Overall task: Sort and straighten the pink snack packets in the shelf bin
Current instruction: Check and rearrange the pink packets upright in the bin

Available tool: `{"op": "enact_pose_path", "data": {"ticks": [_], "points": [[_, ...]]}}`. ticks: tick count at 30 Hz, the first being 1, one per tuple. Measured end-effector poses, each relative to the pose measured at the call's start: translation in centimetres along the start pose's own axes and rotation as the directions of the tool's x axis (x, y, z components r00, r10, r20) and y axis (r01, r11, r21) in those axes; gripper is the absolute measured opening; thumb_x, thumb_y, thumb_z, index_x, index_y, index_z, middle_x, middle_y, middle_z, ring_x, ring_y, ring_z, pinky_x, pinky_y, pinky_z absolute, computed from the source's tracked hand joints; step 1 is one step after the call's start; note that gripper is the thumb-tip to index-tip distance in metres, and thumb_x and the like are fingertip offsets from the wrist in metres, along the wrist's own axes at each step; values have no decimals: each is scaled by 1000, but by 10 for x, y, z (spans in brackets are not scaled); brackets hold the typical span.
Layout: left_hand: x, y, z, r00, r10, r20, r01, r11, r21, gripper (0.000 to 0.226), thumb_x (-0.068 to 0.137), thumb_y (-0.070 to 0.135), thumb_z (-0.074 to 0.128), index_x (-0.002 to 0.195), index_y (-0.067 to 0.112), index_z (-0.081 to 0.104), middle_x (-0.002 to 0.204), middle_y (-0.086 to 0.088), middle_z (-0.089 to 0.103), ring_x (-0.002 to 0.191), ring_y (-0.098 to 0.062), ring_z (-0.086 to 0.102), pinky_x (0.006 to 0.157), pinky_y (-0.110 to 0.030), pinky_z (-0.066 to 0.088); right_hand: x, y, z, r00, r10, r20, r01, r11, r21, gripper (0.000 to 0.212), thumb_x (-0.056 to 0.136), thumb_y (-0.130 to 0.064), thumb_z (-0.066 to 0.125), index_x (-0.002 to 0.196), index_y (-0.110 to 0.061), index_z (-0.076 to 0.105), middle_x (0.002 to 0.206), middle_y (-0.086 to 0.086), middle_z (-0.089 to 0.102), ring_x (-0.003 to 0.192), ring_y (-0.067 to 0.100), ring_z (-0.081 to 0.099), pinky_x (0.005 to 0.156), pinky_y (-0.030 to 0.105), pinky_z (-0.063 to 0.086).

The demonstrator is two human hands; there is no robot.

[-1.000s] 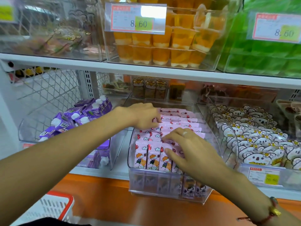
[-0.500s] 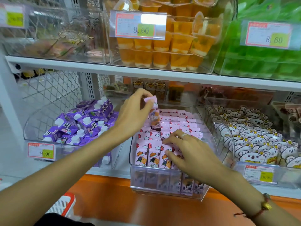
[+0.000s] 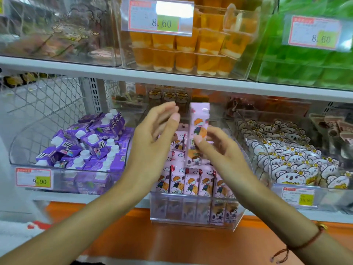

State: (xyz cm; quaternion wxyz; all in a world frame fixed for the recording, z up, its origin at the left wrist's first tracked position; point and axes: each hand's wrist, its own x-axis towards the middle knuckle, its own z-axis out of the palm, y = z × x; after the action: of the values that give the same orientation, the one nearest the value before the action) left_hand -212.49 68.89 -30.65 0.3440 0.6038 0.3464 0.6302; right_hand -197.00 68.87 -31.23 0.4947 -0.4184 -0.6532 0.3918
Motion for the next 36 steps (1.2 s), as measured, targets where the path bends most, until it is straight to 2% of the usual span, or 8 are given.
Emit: {"op": "enact_pose_path", "data": {"ticks": [3,10,13,18,22,25,30,36], "points": [[-6,-11,0,995,20,100,-37,983,177,21,92,19,61,108,33,63,107,22,64,103,5,59,81,-13,49,3,3,0,972,224,68,-234,918,320,9,93,-24,58,99,-22,64,84,-13,72,81,2,69,64,15,52],[-11,-21,-4,983,-9,186,-39,967,253,42,74,16,81,108,32,61,102,26,61,98,2,61,76,-8,48,3,12,1,963,260,77,-271,909,317,18,92,-19,60,108,-10,64,82,-7,74,81,5,70,71,17,55],[-12,-24,-3,981,4,194,-49,972,230,41,78,11,78,110,31,61,108,21,64,105,1,59,85,-13,50,4,13,-1,967,242,76,-252,895,368,7,91,-17,61,97,-14,64,83,-4,74,82,10,71,76,23,56],[-12,-26,0,974,-4,225,-49,971,232,37,88,11,67,114,35,55,115,29,59,112,10,53,87,-5,43,8,11,-4,973,203,108,-230,855,466,25,95,-16,53,119,-14,60,106,0,73,98,12,68,87,25,55],[-12,-30,-2,963,13,270,-128,902,413,38,93,25,60,127,37,51,126,26,56,119,6,50,101,-22,44,5,12,-2,978,200,-65,-158,903,398,29,88,-13,65,116,-17,59,102,2,74,90,12,71,79,24,57],[-13,-29,-2,962,85,260,-210,839,502,45,84,36,71,124,41,51,124,30,51,113,8,50,94,-15,42,3,10,-3,968,160,-193,-93,944,315,39,76,-12,77,110,-17,58,95,0,74,84,14,72,70,23,58],[-13,-26,0,979,110,169,-184,836,517,43,76,41,76,112,44,54,106,30,58,96,4,57,78,-15,48,1,7,-3,983,136,-125,-103,965,243,34,77,-16,76,109,-18,64,97,0,73,88,15,71,79,27,58],[-8,-21,-5,980,9,197,-84,921,380,39,92,17,62,124,36,49,118,27,60,111,12,54,92,-8,43,1,-1,-10,998,43,-52,-36,991,129,27,89,-19,63,116,-22,66,110,-9,70,97,5,67,79,19,54]]}}
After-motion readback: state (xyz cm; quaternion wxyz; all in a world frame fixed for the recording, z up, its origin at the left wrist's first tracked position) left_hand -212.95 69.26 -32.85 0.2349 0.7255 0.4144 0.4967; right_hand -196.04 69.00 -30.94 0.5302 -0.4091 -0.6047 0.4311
